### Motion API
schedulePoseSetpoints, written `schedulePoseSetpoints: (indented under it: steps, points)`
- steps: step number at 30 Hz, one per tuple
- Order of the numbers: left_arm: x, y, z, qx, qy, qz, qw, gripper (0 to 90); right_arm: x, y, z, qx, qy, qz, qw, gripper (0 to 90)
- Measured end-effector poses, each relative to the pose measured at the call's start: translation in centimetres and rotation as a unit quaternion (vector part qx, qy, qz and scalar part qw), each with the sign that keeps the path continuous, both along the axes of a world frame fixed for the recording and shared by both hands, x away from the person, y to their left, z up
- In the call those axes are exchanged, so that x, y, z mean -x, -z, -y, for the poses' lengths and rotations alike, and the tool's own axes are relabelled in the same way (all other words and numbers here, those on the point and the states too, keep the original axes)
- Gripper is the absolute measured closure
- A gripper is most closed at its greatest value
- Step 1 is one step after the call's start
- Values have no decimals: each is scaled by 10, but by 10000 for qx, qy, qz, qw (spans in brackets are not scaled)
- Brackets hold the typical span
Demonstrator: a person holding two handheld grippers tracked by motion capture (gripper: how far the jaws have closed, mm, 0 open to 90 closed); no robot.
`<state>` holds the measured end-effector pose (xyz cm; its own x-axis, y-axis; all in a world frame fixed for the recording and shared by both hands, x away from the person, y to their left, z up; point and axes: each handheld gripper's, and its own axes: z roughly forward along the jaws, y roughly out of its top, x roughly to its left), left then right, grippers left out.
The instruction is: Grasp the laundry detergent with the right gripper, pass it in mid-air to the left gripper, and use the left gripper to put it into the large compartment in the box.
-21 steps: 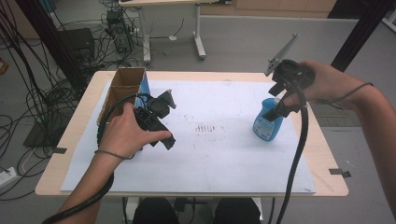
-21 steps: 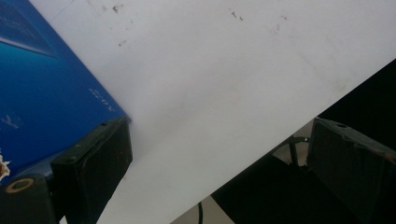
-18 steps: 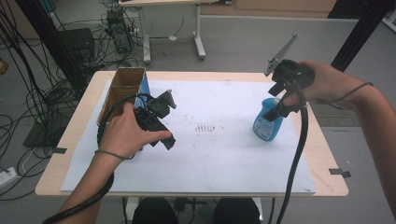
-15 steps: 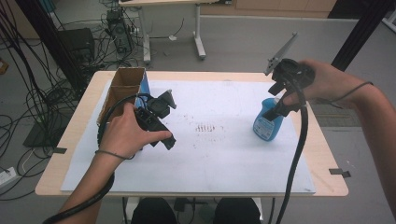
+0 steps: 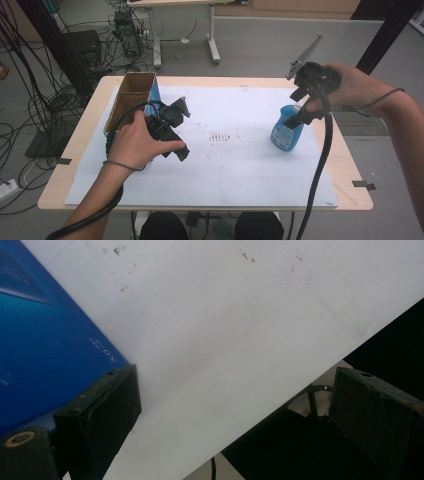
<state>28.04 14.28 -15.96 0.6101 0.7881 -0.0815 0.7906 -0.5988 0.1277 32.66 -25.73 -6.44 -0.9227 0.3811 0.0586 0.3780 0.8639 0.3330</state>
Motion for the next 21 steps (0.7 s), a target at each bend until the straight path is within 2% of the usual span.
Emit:
schedulePoseSetpoints:
  steps: [13,21]
  points:
    - [-3,-1,6,-33,90,-22,10000,71,2,-3,12,74,160,29,9998,65]
    - [-4,1,6,28,81,-40,10000,72,5,-4,22,144,287,35,9995,67]
